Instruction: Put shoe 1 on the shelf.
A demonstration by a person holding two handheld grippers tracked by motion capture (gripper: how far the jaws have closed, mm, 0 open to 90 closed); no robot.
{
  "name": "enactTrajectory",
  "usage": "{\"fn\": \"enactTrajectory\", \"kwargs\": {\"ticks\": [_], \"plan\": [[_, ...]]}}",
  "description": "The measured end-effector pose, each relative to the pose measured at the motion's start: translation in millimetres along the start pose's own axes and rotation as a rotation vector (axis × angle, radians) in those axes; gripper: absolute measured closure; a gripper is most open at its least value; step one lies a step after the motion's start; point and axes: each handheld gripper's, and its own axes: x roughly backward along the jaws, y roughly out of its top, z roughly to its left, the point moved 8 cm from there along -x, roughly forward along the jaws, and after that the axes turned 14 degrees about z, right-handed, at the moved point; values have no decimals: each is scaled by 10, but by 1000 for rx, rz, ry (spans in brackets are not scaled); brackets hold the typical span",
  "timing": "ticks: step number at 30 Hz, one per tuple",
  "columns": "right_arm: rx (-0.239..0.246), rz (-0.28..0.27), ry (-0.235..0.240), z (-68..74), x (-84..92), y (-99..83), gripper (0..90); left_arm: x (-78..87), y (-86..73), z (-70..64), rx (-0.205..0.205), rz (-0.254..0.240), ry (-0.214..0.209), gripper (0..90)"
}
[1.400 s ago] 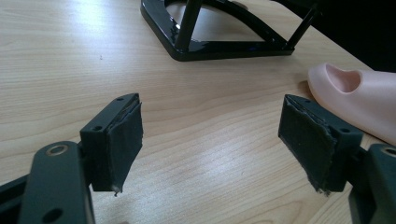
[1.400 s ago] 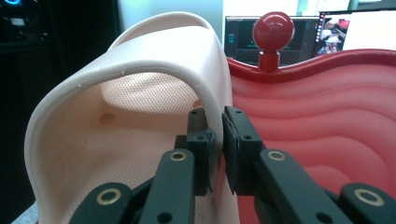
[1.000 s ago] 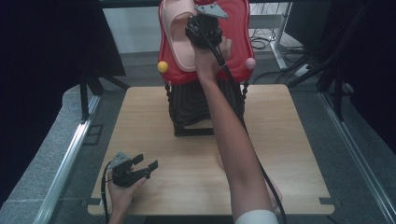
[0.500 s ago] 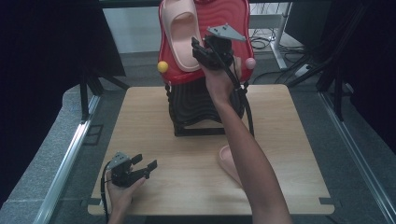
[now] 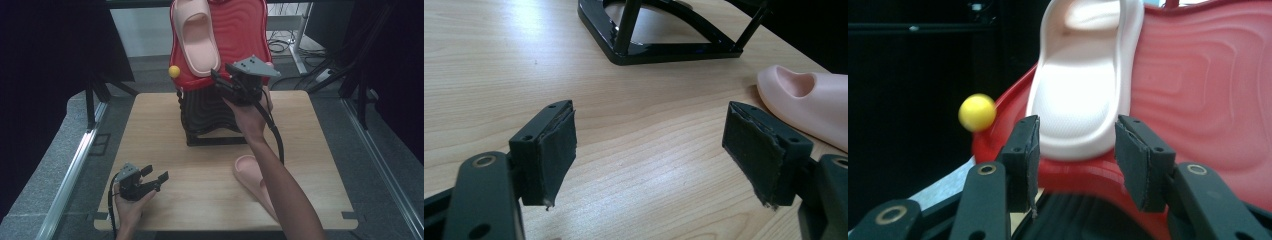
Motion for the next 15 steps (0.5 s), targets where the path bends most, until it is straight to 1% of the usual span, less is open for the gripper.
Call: {"fn": "enactTrajectory", "kwargs": {"ticks": [2, 7, 9, 12, 14, 15], "plan": [[16, 10, 16, -1, 79, -70, 529, -4, 0, -6, -1, 2, -2, 218], [28, 28, 44, -47, 268, -260, 529, -27, -7, -16, -10, 10, -1, 218], [26, 30, 57, -68, 351, -351, 529, -36, -10, -19, -12, 15, -1, 218], [35, 33, 65, -77, 435, -467, 529, -39, -12, -28, -13, 15, 0, 218], [38, 33, 73, -75, 485, -557, 527, -41, -12, -32, -12, 15, 0, 218], [36, 37, 83, -68, 521, -663, 524, -43, -11, -38, -11, 14, -2, 218]]}}
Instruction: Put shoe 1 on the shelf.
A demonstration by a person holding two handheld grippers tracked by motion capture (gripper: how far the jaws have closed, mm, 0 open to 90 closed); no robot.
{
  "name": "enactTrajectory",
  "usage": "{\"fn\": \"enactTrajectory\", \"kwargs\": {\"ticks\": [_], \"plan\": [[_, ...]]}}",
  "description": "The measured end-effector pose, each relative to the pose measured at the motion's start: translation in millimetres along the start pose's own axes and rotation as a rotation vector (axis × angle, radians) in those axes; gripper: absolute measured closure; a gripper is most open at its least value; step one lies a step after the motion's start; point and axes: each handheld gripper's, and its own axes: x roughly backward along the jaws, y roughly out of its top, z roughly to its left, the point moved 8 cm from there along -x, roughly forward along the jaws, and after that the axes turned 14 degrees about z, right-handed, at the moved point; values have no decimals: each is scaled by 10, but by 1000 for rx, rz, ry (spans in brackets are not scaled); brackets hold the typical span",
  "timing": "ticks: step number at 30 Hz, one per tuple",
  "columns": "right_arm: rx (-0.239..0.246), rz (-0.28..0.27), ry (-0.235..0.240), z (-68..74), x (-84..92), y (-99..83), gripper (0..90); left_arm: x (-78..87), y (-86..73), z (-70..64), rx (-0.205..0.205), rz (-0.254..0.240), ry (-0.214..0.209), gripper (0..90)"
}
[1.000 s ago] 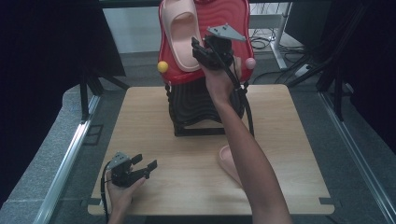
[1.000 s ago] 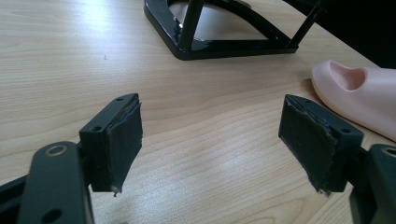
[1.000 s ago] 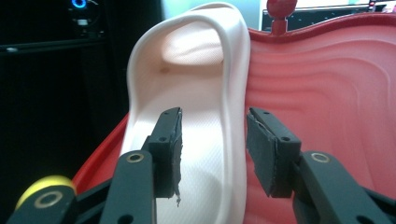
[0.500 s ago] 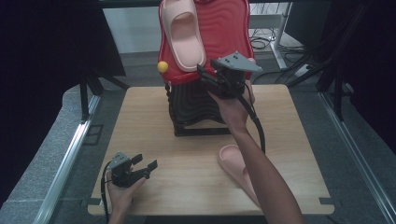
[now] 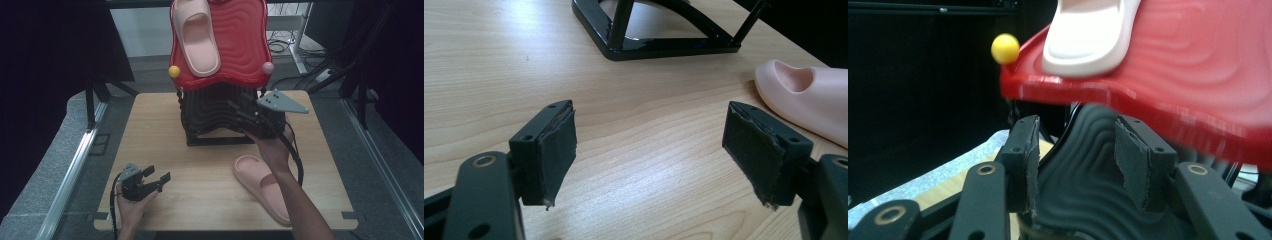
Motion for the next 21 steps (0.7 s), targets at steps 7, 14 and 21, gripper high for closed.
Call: {"fn": "enactTrajectory", "kwargs": {"ticks": [7, 14, 21], "plan": [[-7, 20, 23, 8, 41, -373, 520, -28, -5, -28, -7, 8, 0, 218], [0, 59, 26, -54, 140, -826, 513, -27, -8, -29, -6, 8, 4, 217], [19, 100, 25, -188, 255, -1219, 512, -47, -16, -41, -11, 15, 9, 217]]}}
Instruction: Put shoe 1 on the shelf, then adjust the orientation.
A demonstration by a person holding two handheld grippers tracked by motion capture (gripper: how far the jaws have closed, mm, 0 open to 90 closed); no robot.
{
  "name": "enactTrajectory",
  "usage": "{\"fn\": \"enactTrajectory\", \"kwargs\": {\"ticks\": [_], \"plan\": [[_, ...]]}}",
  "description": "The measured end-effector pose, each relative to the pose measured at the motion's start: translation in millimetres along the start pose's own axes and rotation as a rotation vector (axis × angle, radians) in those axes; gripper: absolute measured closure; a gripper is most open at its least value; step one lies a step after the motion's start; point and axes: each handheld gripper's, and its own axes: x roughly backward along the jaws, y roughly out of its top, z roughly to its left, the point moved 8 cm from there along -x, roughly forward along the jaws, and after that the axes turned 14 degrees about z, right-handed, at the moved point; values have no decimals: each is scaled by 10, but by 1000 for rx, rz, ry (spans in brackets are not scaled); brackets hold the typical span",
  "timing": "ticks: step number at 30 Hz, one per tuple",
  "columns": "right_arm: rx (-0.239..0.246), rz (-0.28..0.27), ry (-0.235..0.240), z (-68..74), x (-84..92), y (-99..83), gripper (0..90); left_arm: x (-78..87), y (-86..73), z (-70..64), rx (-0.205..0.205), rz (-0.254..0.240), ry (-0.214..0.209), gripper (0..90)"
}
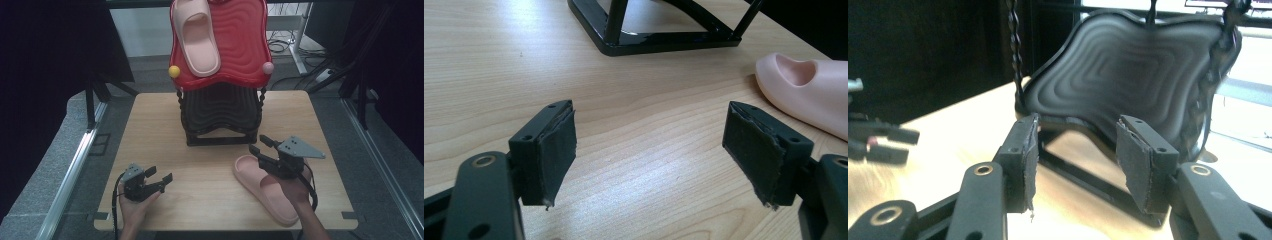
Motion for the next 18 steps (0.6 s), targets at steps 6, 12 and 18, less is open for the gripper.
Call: {"fn": "enactTrajectory", "kwargs": {"ticks": [6, 12, 18], "plan": [[-7, 32, 20, -111, 14, -341, 512, 22, 5, 17, 5, -6, 3, 217], [-14, 76, 12, -209, -6, -543, 467, 26, 6, 17, 6, -8, 4, 217], [-47, 140, -6, -371, -10, -780, 461, 8, 3, 20, 2, -1, 5, 216]]}}
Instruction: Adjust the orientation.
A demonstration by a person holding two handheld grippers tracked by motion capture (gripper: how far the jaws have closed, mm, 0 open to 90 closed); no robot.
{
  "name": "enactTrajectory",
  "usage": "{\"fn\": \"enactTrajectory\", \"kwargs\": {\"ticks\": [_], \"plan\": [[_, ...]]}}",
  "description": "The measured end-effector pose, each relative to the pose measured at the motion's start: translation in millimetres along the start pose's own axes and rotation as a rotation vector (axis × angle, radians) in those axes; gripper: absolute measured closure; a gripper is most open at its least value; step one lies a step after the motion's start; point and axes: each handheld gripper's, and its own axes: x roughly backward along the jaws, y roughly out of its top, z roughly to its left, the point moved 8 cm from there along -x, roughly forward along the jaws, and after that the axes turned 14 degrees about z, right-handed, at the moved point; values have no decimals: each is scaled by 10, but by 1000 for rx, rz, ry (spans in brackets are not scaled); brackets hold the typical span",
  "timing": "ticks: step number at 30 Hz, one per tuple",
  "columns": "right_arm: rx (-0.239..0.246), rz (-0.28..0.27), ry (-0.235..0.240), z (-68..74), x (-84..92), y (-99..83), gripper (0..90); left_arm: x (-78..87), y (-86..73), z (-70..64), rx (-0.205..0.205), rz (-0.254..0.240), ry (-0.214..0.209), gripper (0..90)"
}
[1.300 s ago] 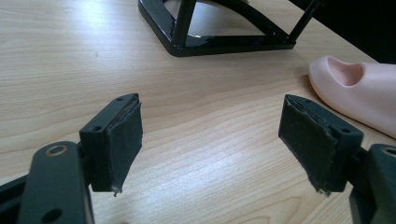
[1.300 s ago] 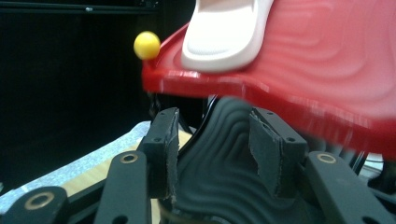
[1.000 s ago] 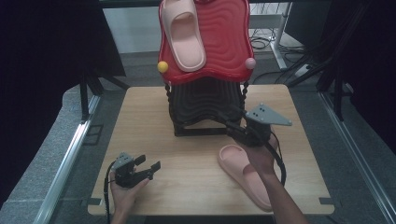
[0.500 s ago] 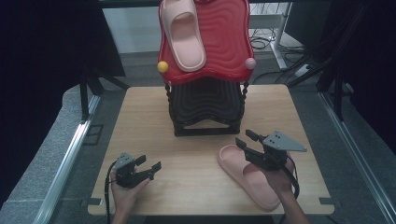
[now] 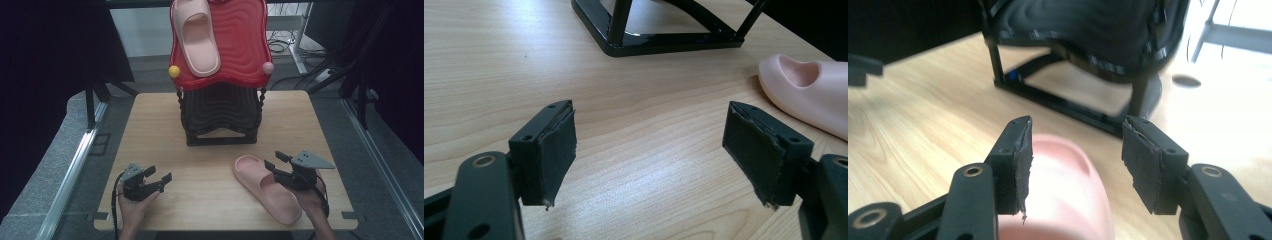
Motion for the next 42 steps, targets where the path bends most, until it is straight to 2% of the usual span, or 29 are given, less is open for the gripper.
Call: {"fn": "enactTrajectory", "kwargs": {"ticks": [6, 8, 16, 19, 24, 29, 32, 36, 42], "plan": [[-30, 80, -24, -149, -16, -274, 482, -7, -10, -31, -7, 3, -4, 216], [-44, 107, -20, -197, -4, -362, 523, -12, -13, -32, -8, 5, -3, 216], [-80, 201, -56, -374, 43, -732, 740, -21, -23, -39, -15, 10, -5, 215], [-101, 244, -64, -436, 75, -922, 827, -40, -44, -28, -1, 12, -15, 216], [-105, 299, -63, -446, 169, -1148, 896, -31, -41, -28, 2, 7, -15, 217], [-86, 325, -69, -366, 281, -1354, 898, -34, -45, -40, 1, 10, -17, 217], [-70, 325, -51, -258, 326, -1435, 899, -50, -41, -51, -1, 12, -20, 218], [3, 326, 3, 4, 299, -1395, 899, -78, -48, -99, -12, 21, -24, 218], [55, 328, 96, 333, 151, -1302, 898, -84, -47, -110, -13, 25, -29, 218]]}}
